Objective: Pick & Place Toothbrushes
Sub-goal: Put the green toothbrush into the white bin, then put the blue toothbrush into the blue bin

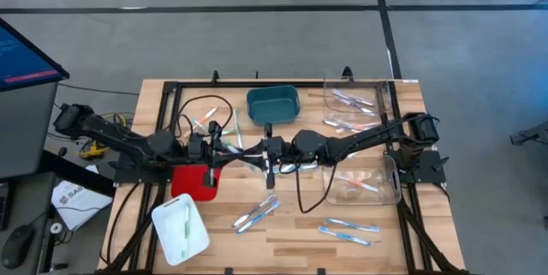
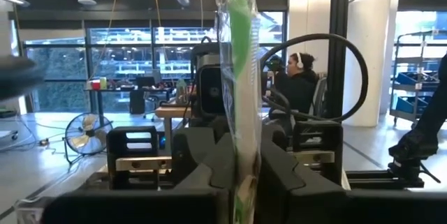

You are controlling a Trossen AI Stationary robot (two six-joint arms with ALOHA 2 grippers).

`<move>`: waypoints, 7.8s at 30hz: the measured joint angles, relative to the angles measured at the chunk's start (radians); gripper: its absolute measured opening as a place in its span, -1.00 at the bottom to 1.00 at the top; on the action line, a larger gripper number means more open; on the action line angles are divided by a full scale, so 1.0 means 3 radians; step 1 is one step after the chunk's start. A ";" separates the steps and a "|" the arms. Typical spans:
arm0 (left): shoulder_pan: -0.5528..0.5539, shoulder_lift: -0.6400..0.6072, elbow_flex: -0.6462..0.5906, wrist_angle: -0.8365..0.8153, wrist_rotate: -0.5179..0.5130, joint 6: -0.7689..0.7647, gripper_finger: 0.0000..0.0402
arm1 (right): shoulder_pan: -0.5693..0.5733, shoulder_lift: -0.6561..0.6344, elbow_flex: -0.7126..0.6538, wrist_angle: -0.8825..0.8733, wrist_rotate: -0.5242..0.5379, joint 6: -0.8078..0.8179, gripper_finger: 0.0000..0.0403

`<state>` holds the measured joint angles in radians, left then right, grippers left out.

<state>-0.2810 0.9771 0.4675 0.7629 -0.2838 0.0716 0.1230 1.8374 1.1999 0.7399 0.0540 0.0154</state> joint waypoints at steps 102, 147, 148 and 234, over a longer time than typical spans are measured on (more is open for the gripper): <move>-0.2145 0.1607 0.1754 -0.6237 0.0821 -0.7655 -0.90 | -0.1066 -0.0767 0.0708 -0.3298 0.0332 -0.0637 0.50; -0.2149 0.1253 0.1445 -0.5768 0.0749 -0.7669 -0.19 | -0.1066 -0.0767 0.0708 -0.3412 0.0333 -0.0599 0.50; -0.2155 0.1197 0.1445 -0.5771 0.0651 -0.7661 -0.21 | -0.1066 -0.0767 0.0708 -0.3412 0.0333 -0.0599 0.50; 0.0233 0.1415 0.1446 -0.3305 -0.0081 -0.1129 -0.49 | 0.1213 -0.2940 -0.1190 -0.2655 0.0785 0.0029 0.50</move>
<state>-0.2109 1.4017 0.9012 -0.2286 -0.3080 -0.2670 0.4870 0.9554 0.8429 -0.0565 0.2895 0.0242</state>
